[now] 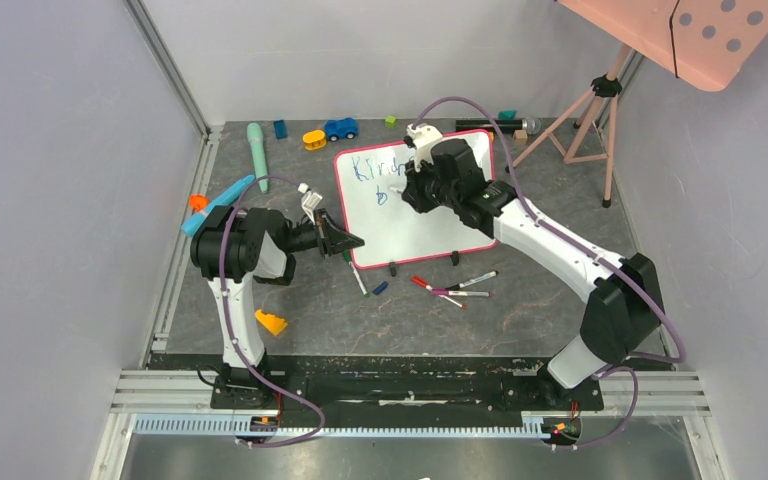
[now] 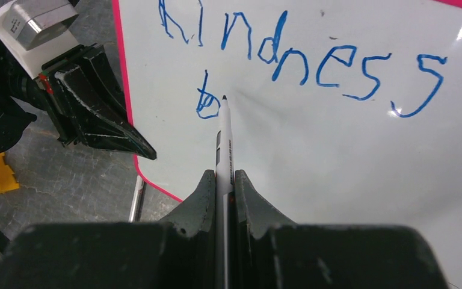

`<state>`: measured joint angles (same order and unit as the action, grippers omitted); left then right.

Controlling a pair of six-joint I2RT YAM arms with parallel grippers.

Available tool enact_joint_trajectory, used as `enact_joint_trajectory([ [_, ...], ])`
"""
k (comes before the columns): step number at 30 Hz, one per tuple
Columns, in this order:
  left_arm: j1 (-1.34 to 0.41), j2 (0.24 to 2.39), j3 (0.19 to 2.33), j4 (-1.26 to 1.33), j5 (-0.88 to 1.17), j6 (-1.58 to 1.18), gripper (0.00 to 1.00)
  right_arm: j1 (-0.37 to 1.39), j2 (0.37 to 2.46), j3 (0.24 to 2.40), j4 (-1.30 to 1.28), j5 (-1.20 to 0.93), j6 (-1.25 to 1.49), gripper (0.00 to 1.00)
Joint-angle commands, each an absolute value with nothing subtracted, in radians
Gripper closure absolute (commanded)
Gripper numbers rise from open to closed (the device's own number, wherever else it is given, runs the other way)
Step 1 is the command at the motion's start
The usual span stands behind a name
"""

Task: Write a sentence on the whiteboard

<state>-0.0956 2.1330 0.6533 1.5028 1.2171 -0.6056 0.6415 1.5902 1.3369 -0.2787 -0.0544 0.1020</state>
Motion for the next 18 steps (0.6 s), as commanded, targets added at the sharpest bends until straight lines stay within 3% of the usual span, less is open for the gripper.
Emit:
enact_joint_trajectory([
  [1,-0.084,2.158,0.639,1.557,1.178,-0.430,0.96,0.634,1.555,1.327,-0.261,-0.021,0.097,1.00],
  [18,-0.084,2.157,0.639,1.557,1.181,-0.428,0.97,0.633,1.596,1.335,-0.269,-0.023,0.094,1.00],
])
